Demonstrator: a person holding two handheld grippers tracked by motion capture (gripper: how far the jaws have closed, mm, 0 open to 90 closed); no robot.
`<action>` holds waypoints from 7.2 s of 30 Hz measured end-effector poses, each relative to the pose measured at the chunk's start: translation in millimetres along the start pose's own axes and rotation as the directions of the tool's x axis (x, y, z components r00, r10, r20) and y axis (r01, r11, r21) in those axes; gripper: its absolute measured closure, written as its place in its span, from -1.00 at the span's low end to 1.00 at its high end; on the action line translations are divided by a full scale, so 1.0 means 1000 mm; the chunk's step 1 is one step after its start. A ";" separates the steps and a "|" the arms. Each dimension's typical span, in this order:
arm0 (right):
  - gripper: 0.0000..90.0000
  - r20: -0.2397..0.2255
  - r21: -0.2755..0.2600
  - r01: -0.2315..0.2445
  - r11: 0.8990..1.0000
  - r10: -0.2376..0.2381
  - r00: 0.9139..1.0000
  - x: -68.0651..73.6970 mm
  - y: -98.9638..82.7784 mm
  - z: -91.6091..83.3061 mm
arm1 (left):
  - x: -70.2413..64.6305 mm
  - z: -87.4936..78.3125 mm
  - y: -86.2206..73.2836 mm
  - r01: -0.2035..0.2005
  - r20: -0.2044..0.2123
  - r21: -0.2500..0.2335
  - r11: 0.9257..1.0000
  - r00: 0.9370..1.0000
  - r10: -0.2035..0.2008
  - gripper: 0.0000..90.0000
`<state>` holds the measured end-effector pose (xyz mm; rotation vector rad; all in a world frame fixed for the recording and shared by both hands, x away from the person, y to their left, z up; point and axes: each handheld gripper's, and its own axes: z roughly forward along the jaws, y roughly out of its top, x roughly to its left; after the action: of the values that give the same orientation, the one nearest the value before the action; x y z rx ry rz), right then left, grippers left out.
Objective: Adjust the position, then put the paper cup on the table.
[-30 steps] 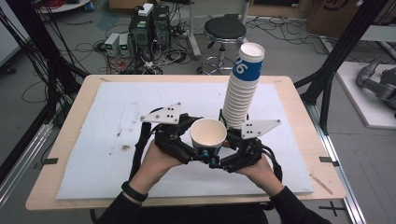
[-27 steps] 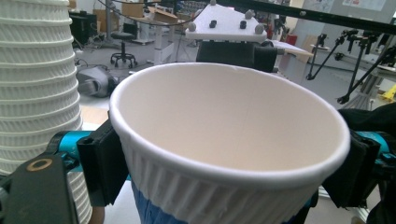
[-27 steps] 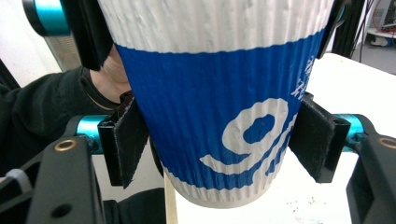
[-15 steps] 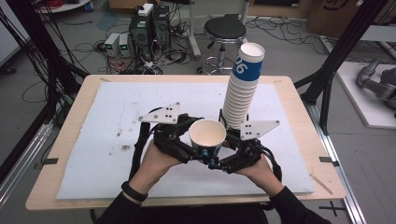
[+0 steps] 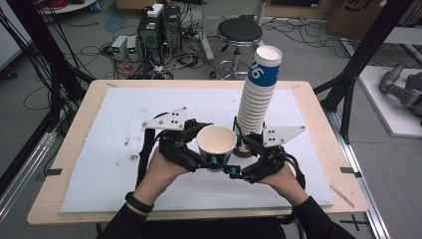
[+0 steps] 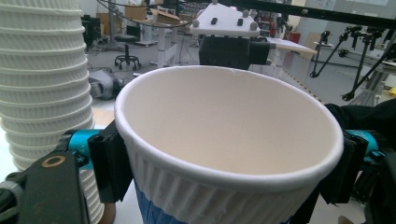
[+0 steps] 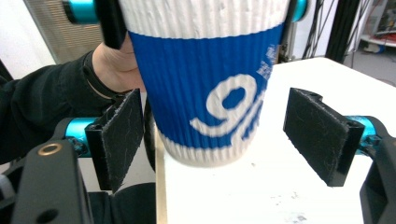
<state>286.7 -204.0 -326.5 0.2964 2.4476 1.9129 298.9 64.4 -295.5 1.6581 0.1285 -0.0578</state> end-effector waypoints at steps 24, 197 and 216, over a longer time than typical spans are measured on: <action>-0.54 0.209 -0.100 0.022 0.995 0.000 0.978 -0.015 0.007 -0.079 | 0.006 -0.017 0.004 -0.027 -0.050 0.022 0.999 0.998 0.028 -0.52; -0.54 0.233 -0.118 0.026 0.993 0.003 0.973 -0.029 0.006 -0.087 | 0.169 -0.083 -0.119 0.297 -0.776 0.120 0.947 0.623 -0.097 -0.95; -0.54 0.227 -0.116 0.023 0.993 0.004 0.974 -0.032 0.007 -0.087 | 0.119 -0.120 -0.096 0.257 -0.761 0.128 0.958 0.644 -0.071 -0.96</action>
<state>307.9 -291.1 -301.7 0.4702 2.1799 1.8918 400.4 198.0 -393.5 1.8016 0.9516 0.5141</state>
